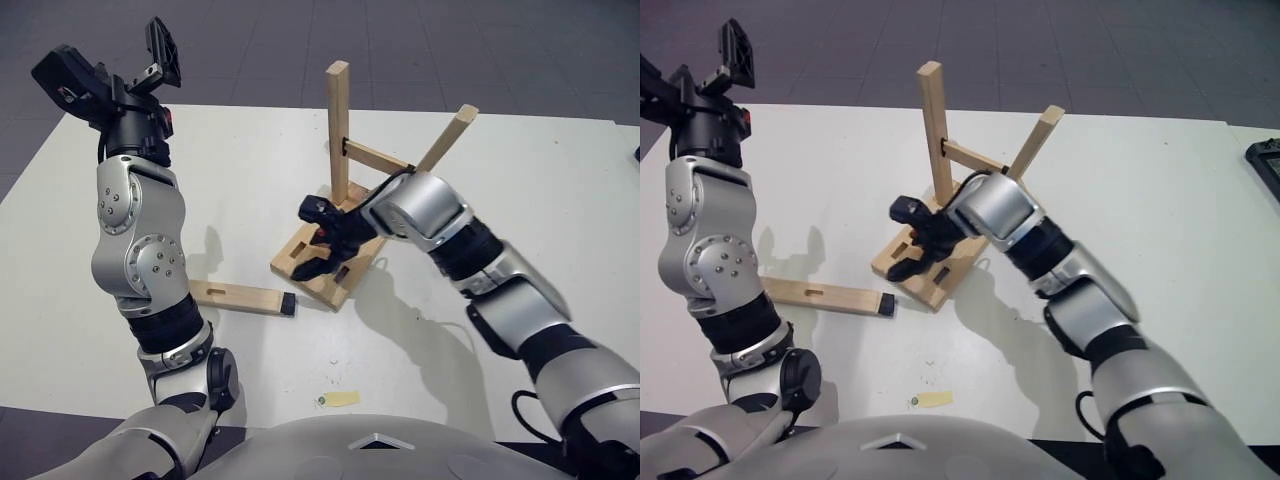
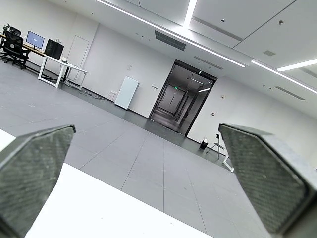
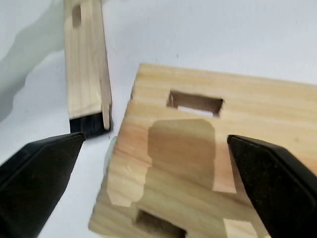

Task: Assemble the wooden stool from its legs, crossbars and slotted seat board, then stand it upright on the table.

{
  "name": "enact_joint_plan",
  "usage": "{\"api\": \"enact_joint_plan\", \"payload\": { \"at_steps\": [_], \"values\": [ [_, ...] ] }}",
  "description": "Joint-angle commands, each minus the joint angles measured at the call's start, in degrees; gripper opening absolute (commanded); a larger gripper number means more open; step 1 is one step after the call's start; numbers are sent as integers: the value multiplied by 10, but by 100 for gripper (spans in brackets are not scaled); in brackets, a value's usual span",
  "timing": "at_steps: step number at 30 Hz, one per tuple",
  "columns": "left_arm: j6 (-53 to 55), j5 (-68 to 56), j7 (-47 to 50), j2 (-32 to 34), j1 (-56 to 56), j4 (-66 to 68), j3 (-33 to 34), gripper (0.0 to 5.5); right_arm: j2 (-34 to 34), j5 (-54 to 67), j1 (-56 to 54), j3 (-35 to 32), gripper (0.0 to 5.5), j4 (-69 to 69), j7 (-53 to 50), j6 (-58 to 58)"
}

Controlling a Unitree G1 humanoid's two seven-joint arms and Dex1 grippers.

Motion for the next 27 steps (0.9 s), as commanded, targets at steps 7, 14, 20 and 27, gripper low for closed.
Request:
{"api": "enact_joint_plan", "payload": {
  "at_steps": [7, 14, 20, 27],
  "values": [
    [6, 8, 4, 7, -1, -4, -1, 540, -126, -44, 23, 2, 538, -79, 61, -63],
    [6, 17, 1, 7, -6, -1, -7, 540, -144, -100, 29, -4, 538, -2, 60, -137],
    [7, 18, -1, 7, -7, 1, -9, 540, -104, -189, 14, 2, 538, 119, 20, -250],
    [6, 19, -4, 7, -1, 2, -6, 540, -55, -223, 9, -44, 538, 182, -20, -321]
  ]
}}
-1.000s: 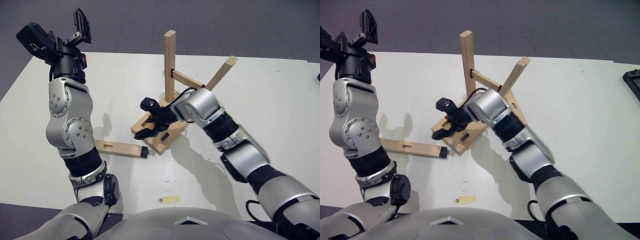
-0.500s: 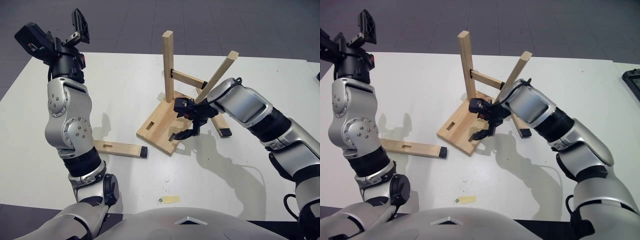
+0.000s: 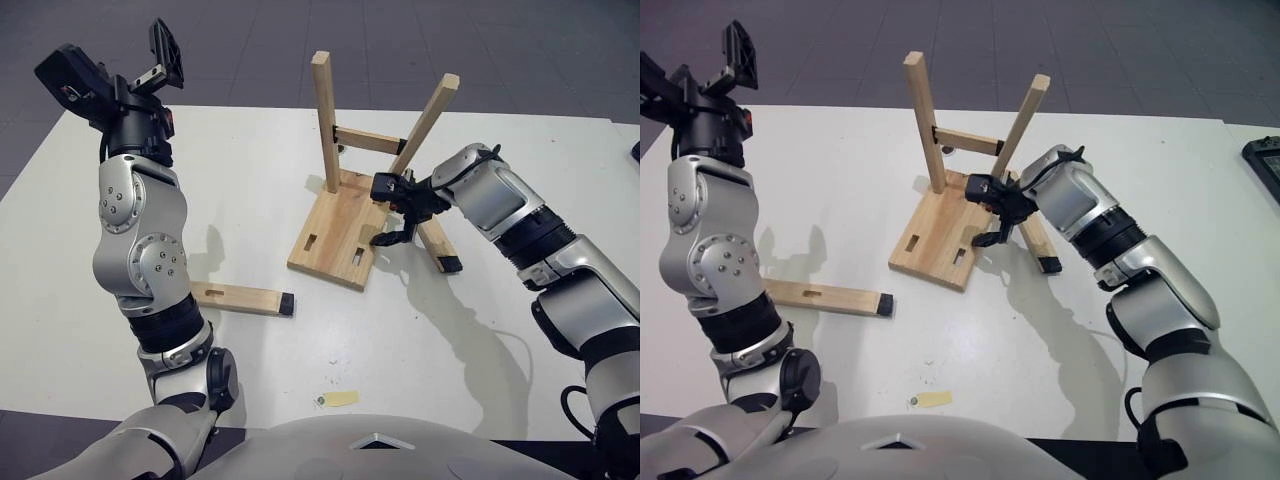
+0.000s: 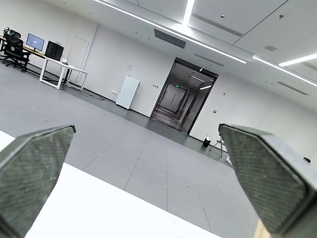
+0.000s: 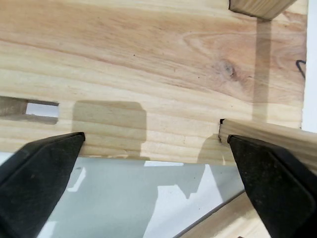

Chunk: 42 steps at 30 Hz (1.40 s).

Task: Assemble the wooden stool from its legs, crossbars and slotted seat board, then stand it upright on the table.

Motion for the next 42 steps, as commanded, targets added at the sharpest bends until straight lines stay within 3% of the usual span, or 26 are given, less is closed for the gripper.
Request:
{"api": "enact_joint_plan", "payload": {
  "at_steps": [1, 5, 10, 16, 20, 25, 29, 32, 36, 39, 42],
  "values": [
    [5, 2, -3, 5, -1, 0, 0, 540, 24, -38, 5, -17, 538, 35, -40, -42],
    [6, 4, -3, 3, 2, -2, -3, 540, -5, -2, 52, -82, 538, -30, -22, -23],
    [6, 5, -1, -2, 17, -10, -3, 540, -46, -5, 171, -193, 538, -189, -116, 2],
    [20, 6, -11, 6, 26, -14, -9, 540, -30, -39, 266, -229, 538, -270, -228, 65],
    [27, 5, -17, 10, 22, -10, -9, 540, 4, -46, 297, -253, 538, -240, -289, 92],
    [31, 9, -20, 10, 8, -2, -19, 540, 50, -11, 294, -302, 447, -170, -316, 135],
    [33, 14, -23, 23, 7, 2, -8, 540, 47, 11, 291, -323, 387, -189, -308, 148],
    [71, -2, -39, 57, 35, 6, 20, 540, 36, 33, 288, -350, 427, -232, -299, 165],
    [171, 54, -86, 157, 178, 15, -2, 540, 30, 56, 267, -377, 495, -310, -297, 159],
    [237, 54, -72, 142, 242, 30, 27, 540, 41, 86, 244, -436, 536, -366, -314, 161],
    [260, 51, -58, 118, 283, 7, 58, 540, 41, 118, 231, -480, 536, -401, -319, 170]
  ]
}}
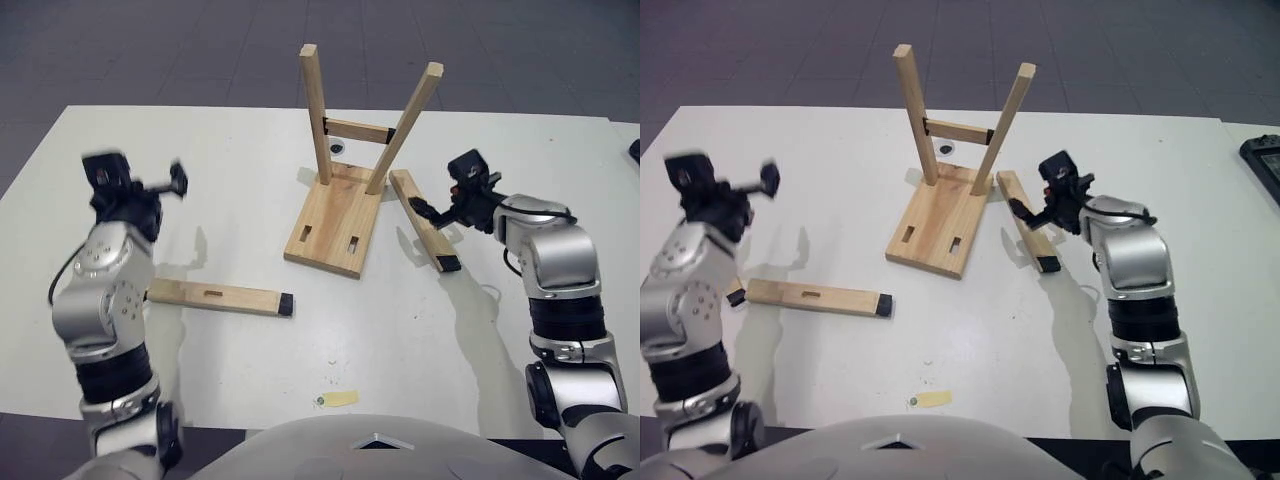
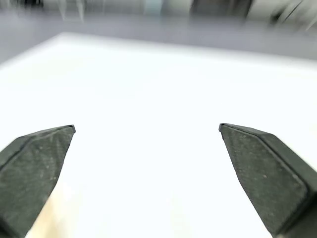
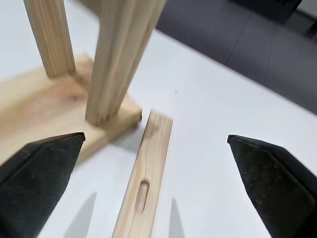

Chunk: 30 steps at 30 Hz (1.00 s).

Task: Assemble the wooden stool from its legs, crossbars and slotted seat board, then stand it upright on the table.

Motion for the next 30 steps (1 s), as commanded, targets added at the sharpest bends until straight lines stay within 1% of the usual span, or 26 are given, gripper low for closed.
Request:
{"api": "enact_joint_plan", "payload": {
  "at_steps": [1, 3, 7, 15, 20, 23, 25, 30],
  "values": [
    [33, -1, 14, -26, 35, -26, 43, 540, 1, 39, -19, -54, 536, -49, -9, 15],
    [41, 5, 16, -24, 36, -25, 54, 540, 3, 50, -15, -68, 536, -55, -18, 20],
    [49, 18, 13, -15, 25, -15, 62, 540, 14, 68, -4, -75, 536, -73, -34, 27],
    [95, 21, 1, -14, -7, 71, 74, 540, 45, 118, -5, -90, 536, -105, -58, 43],
    [137, 15, -1, -17, -32, 109, 97, 540, 55, 149, -20, -98, 536, -111, -69, 49],
    [153, 15, -2, -20, -39, 128, 113, 497, 57, 168, -30, -103, 540, -120, -74, 51],
    [164, 14, -9, -19, -42, 138, 112, 471, 60, 180, -36, -107, 540, -123, -80, 53],
    [190, 14, -20, -16, -47, 145, 104, 381, 62, 199, -45, -104, 540, -118, -90, 48]
  ]
}}
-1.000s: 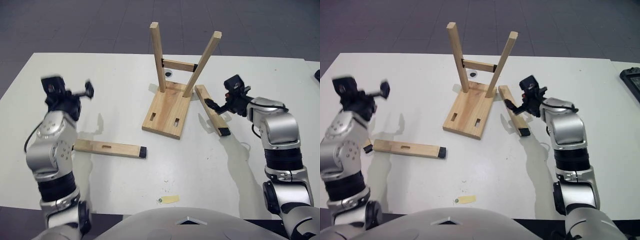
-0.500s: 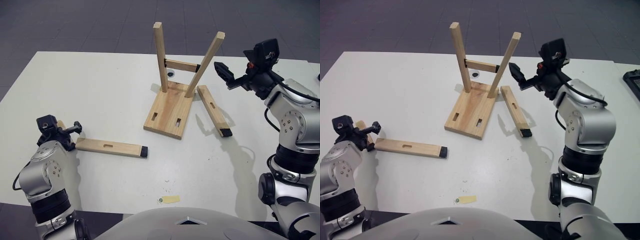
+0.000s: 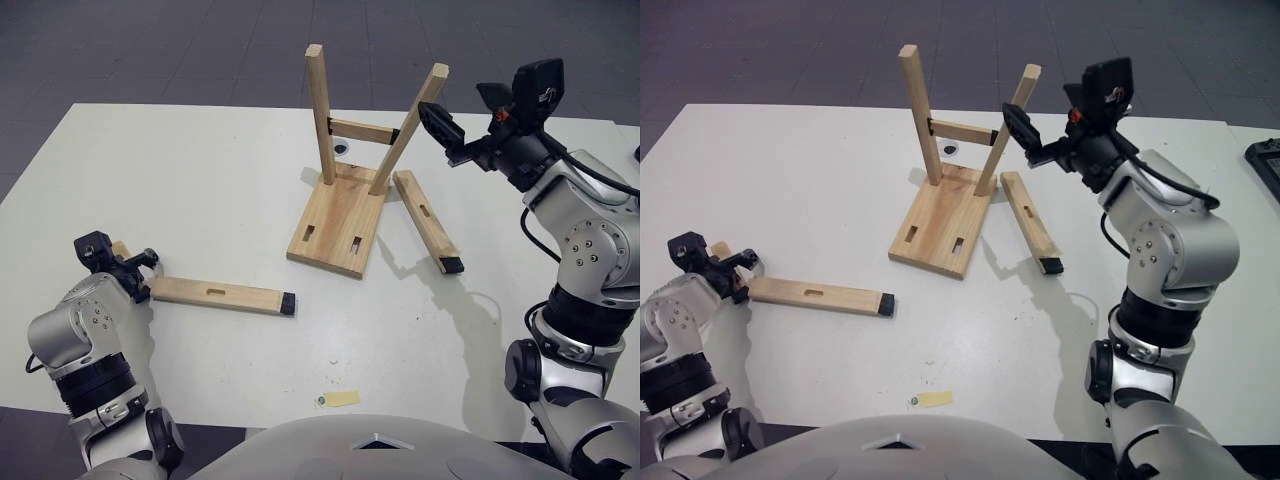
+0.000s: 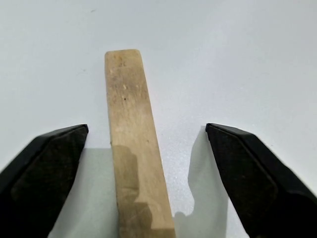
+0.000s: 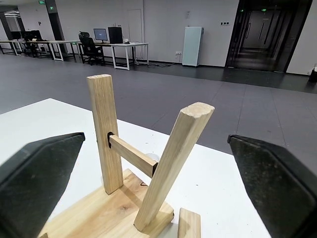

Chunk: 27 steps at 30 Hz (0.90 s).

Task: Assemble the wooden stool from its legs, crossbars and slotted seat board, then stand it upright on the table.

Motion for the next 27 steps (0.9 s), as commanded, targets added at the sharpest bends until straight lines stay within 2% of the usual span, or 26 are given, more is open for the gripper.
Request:
{"api": "enact_joint_plan", "payload": {
  "at_steps": [1, 15, 23, 25, 27],
  "values": [
    [49, -5, -19, -11, 10, 29, -13, 364, 5, 15, -13, 1, 540, 0, -10, 2],
    [60, -1, -82, 30, 14, 60, -31, 135, 39, 58, -34, 0, 540, -6, -59, 4],
    [16, 7, -106, 35, 22, 79, -61, 130, 42, 76, -43, 7, 540, -5, -73, 3],
    [-40, 23, -104, 43, 21, 69, -60, 130, 39, 79, -44, 8, 540, -6, -74, 0],
    [-121, 25, -108, 66, 7, 44, -23, 130, 42, 98, -52, -10, 540, -4, -76, 8]
  ]
}}
